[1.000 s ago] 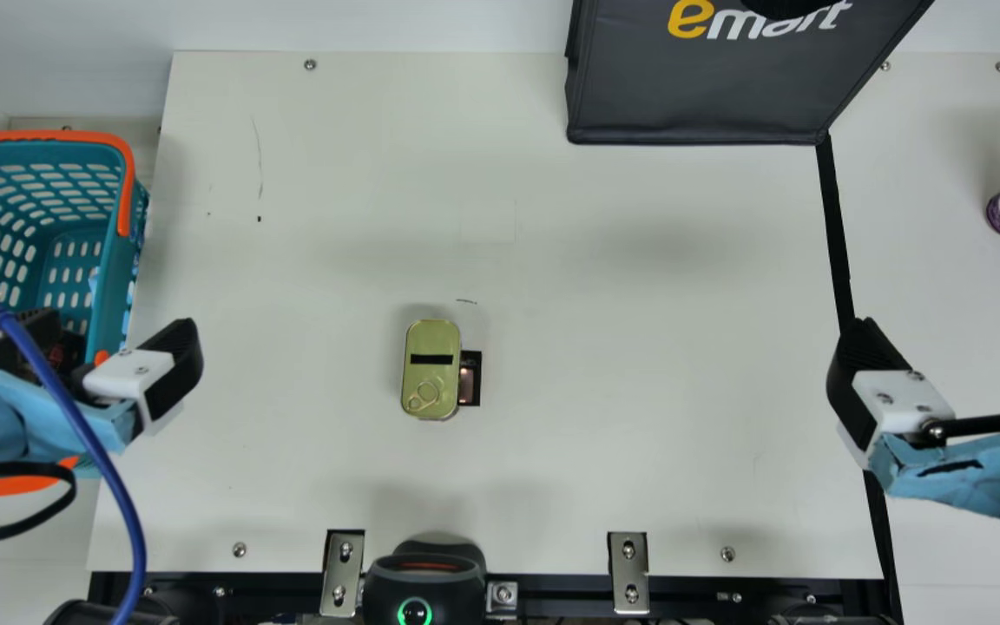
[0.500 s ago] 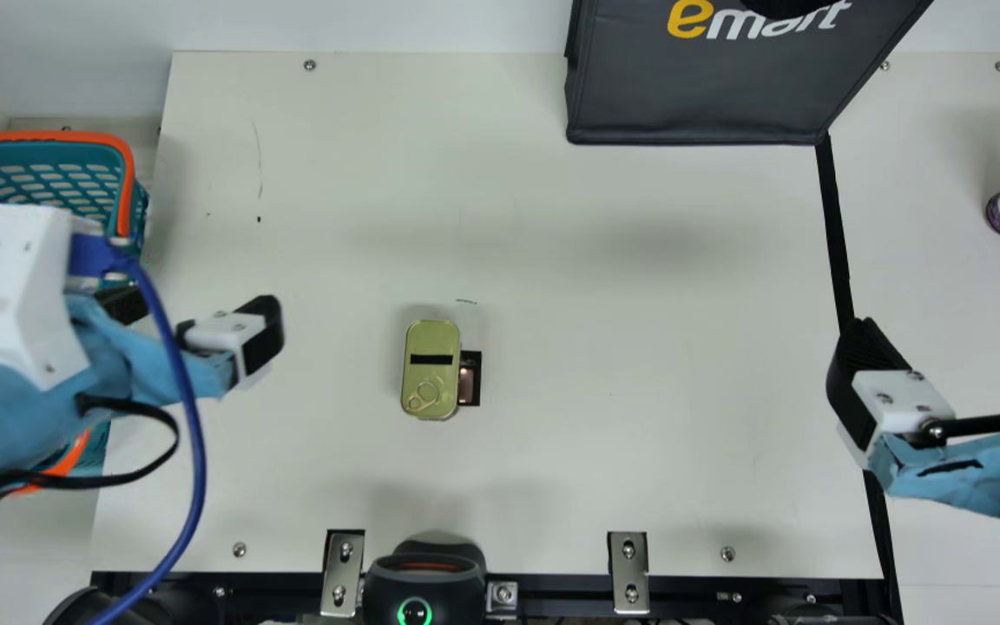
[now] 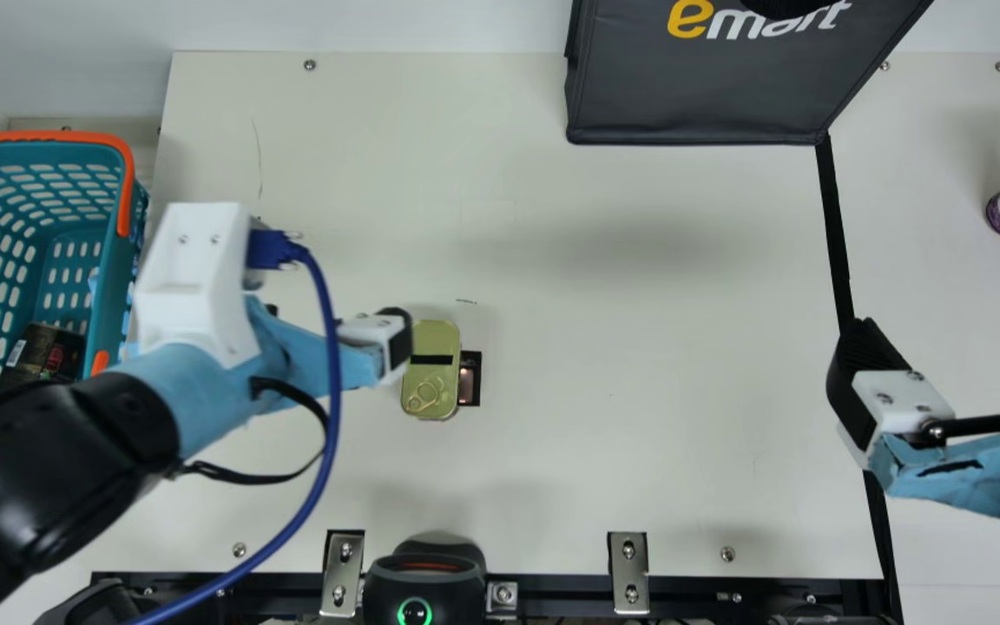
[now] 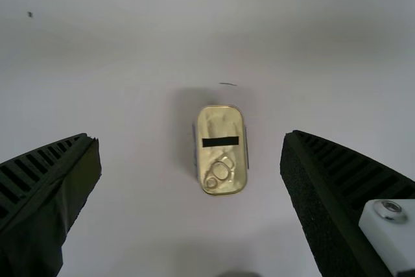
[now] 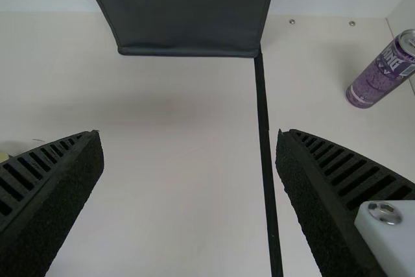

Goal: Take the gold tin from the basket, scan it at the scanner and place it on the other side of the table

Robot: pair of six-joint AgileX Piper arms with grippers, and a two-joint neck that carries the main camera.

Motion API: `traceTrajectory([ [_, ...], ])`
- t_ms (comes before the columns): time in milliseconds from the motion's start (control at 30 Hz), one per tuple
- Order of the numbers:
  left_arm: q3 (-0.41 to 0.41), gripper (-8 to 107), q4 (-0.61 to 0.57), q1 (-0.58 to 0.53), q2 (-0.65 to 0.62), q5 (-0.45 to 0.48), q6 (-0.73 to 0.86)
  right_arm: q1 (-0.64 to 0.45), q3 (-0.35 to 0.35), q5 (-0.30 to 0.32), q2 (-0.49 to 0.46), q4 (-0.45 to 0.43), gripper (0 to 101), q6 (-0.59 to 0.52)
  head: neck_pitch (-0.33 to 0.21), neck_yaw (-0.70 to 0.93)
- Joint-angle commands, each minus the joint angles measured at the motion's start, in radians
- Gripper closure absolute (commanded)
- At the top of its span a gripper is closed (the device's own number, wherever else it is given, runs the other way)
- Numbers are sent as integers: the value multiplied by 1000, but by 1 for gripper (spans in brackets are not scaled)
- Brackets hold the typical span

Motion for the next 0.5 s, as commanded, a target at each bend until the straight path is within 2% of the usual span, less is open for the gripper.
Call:
traceTrajectory([
  [0, -5, 9, -2, -29, 28, -3, -33, 0, 0, 0, 0, 0, 6, 0, -29, 0],
  [467, 37, 9, -14, -84, 183, -96, -92, 0, 0, 0, 0, 0, 6, 0, -29, 0],
])
